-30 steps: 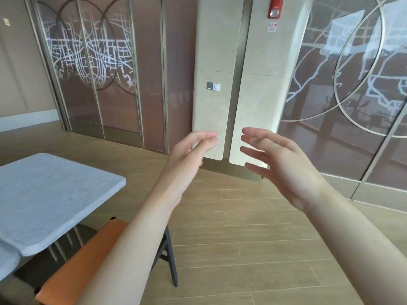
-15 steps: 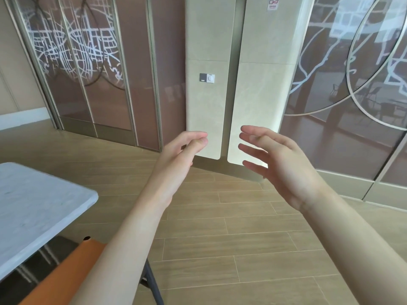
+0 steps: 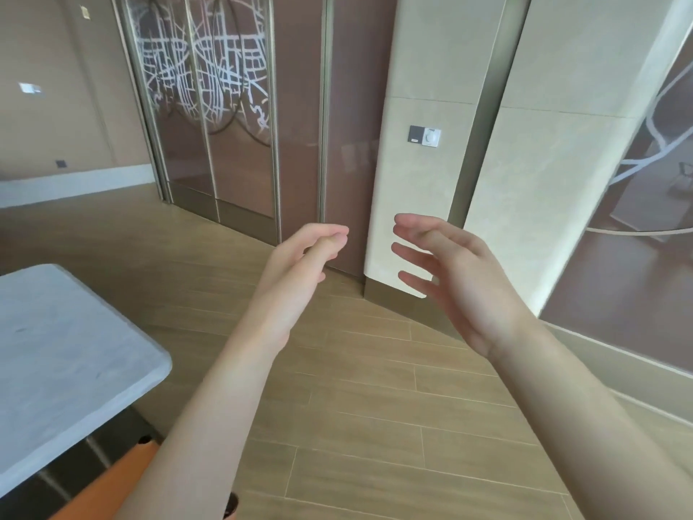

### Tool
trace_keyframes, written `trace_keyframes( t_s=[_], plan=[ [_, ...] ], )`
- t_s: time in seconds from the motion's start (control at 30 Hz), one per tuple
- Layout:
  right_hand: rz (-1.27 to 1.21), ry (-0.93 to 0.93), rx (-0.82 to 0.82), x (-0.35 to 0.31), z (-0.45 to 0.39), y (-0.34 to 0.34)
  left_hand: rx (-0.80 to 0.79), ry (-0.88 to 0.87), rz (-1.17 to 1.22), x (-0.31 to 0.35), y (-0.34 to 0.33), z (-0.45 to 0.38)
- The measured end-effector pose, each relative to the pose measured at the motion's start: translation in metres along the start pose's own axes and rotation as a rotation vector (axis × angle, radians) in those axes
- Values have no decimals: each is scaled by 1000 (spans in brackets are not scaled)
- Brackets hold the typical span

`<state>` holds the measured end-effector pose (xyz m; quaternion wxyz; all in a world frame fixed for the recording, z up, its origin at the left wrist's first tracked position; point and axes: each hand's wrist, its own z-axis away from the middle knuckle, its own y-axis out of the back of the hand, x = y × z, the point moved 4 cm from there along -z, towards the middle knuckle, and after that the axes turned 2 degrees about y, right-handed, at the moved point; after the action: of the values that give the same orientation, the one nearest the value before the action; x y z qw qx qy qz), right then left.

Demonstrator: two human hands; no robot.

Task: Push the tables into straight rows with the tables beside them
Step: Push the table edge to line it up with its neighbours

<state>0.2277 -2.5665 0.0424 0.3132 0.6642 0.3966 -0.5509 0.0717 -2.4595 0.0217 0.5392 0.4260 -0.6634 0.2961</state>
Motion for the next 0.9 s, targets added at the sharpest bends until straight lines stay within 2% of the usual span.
trace_keyframes(
  t_s=[0.4,0.63,0.9],
  plan=[
    [-43,-31,-185,53,-185,-37,158,48,-84,-53,34,-140],
    [-68,-32,-291,94,-298,-32,236,80,-111,-88,22,-235],
    [-60,-26,-378,111,-458,-3,316,66,-148,-102,-7,-372]
  ],
)
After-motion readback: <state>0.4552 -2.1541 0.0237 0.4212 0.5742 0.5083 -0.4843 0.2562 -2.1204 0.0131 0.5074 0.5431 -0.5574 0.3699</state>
